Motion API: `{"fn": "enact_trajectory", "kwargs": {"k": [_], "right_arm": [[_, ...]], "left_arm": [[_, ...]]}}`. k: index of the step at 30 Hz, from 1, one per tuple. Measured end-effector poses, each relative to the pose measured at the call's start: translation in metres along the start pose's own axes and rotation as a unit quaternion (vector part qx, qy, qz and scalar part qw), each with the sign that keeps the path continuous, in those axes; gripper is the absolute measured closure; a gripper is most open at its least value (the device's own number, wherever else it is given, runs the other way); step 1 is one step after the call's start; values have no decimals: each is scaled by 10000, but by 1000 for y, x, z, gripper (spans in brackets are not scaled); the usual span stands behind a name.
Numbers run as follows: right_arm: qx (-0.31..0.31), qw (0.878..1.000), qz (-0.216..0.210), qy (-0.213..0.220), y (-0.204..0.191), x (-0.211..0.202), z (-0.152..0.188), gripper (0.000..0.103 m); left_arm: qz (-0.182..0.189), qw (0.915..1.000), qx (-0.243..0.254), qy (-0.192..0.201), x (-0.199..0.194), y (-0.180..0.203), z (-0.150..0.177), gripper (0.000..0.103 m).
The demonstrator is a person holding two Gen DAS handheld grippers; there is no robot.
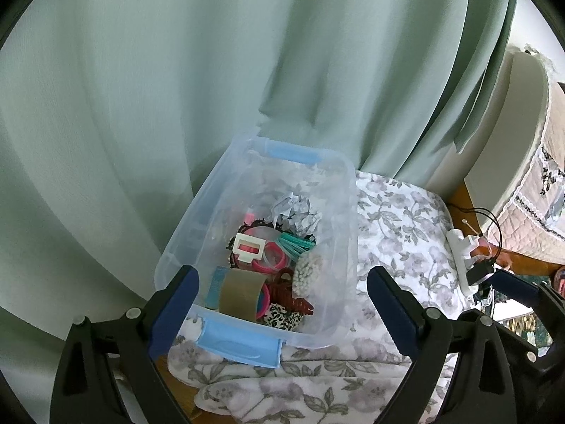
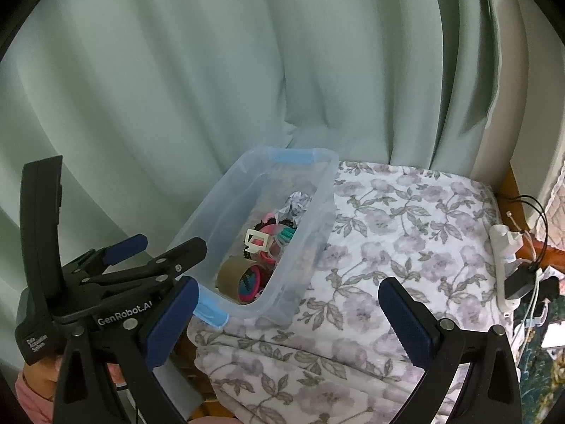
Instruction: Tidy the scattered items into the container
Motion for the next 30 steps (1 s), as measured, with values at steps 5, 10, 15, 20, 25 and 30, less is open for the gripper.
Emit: {"fn": "enact_trajectory", "kwargs": {"k": [5,10,15,20,25,30], "right_arm": [[1,10000,47,3,0,-2,-2,0],[5,10000,71,-45,0,0,-3,0],[-38,9999,110,-28,-2,0,-5,0],[-70,9999,129,-15,-3,1,-5,0],[-91,9998,163,-44,-4,2,-5,0],[-101,9998,178,-51,-4,1,-5,0]], "left_arm": [[-7,10000,7,4,-1,1,-2,7],[-54,10000,-13,-14,1,-1,-3,7],[-55,10000,-17,16,0,-3,-4,7],[-83,10000,-9,26,1,-4,-5,7],[-96,9999,-11,28,2,-4,-4,7],[-86,10000,-12,45,2,-3,-3,7]]}}
Point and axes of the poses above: each gripper's, at about its wrist camera, not at the fingertips, and x roughly the way its jaws point, y to its right, z to its underside, the point moved 4 cm from there along x, roughly the way its jaws point, and after that the axes turned 8 degrees about -x, right-handed, at the moved point
